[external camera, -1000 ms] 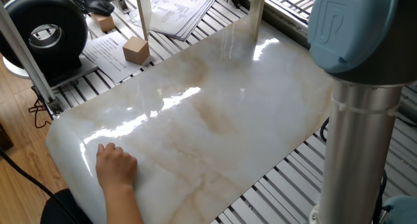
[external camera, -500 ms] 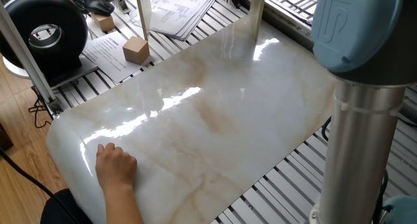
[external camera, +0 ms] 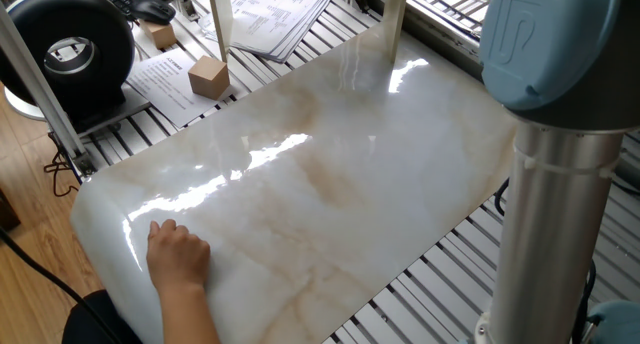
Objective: Put the object on the shelf
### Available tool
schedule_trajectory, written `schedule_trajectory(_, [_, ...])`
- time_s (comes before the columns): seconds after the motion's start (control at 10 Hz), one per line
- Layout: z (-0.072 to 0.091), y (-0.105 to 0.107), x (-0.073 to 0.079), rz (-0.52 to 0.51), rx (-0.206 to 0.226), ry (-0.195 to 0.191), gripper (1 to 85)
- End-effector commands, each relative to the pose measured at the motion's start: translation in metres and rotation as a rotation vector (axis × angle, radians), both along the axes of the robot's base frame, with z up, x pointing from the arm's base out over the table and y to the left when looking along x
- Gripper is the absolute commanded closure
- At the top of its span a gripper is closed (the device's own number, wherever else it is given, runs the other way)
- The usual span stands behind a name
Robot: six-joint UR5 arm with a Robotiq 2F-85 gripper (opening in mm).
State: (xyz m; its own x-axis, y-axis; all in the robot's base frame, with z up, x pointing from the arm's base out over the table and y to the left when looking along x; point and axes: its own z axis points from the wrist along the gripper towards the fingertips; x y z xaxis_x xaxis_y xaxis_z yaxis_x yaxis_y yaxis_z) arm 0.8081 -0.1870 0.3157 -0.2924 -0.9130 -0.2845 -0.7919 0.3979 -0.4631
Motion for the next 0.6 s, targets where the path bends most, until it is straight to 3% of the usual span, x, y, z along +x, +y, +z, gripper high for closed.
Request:
schedule_trajectory(0.0, [0.0006,0.0024,0.0020,0.002,0.016,-0.006,84.3])
schedule_trajectory(0.5, [-0.0082,0.0021,0.0027,0.027,-0.008,-0.004,84.3])
